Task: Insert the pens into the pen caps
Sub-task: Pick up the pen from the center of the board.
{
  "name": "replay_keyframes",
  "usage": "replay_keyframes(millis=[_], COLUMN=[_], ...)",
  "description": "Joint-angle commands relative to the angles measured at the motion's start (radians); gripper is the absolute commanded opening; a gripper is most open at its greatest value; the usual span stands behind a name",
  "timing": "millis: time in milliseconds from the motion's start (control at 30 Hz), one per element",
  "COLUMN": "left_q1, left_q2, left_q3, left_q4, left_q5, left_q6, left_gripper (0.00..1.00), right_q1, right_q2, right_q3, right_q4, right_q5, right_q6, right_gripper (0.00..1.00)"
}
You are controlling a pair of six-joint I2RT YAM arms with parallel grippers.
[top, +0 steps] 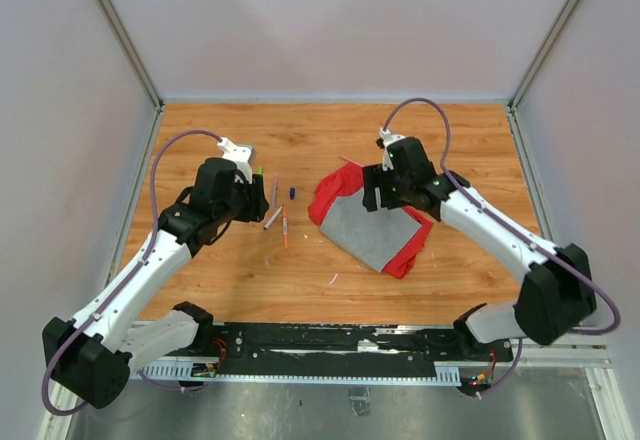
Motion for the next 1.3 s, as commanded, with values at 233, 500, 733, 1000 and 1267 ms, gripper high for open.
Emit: replay_keyframes(millis=[233,500,733,1000,1267], left_q1=[-0.002,-0.003,-0.002,-0.002,-0.002], left_q2=[-0.028,-0.025,0.001,0.01,0.014], left_q3=[-0.022,-0.029,-0.03,-0.029,-0.03], left_q4=[0.039,0.053,0.053,0.054,0.055], left_q5=[-0.007,0.004,0.017,0.029,0.032], left_q6=[0.021,0.026,0.028,0.029,0.031], left_gripper=[0.48,0.48,0.48,0.48,0.48], right_q1=[-0.103,-0.118,-0.12,-0.118,-0.12], right_q2=[0.516,0.832,0.975,1.034,1.085], right_q3=[0.511,0.868,1.028,1.053,1.066], right_q4=[-0.054,-0.177,-0.23,-0.255,-0.257], right_q5=[-0.078,-0.086,-0.097,-0.104,-0.106], right_q6=[-0.228,-0.355,-0.395,-0.419,-0.422], right_gripper=[0.46,0.42,0.41,0.42,0.41])
